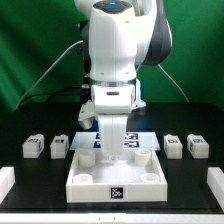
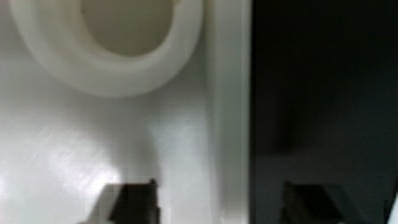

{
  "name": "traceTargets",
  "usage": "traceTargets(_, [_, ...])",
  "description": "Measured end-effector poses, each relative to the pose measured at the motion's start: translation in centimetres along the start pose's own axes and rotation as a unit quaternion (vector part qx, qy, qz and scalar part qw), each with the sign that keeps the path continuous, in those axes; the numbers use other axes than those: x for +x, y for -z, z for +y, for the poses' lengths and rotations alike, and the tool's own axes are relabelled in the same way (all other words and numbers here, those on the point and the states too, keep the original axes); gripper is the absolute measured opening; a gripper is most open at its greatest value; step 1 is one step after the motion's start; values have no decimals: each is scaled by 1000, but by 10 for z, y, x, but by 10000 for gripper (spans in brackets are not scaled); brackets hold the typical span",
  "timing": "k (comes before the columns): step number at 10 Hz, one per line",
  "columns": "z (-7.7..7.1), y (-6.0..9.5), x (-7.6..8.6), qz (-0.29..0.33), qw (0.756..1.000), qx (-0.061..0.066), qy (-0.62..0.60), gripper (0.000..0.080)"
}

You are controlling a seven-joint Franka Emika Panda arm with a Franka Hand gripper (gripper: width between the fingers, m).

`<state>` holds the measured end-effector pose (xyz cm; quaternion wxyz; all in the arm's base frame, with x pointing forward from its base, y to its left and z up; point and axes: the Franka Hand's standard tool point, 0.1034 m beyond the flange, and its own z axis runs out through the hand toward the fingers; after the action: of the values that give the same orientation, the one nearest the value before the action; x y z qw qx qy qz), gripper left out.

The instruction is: Assemble one leg

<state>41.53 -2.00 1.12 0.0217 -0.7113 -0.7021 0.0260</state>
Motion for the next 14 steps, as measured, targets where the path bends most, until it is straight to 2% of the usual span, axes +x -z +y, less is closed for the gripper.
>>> traceTargets(1, [0,0,0,0,1000,0,0,205])
traceTargets(2, [0,0,0,0,1000,0,0,205])
traceTargets(3, [1,1,0,0,1000,-2,0,59])
traceTargets(11, [5,2,3,1,1000,-6,1,60])
traceTargets(14, [44,12,44,15,999,-30,15,60])
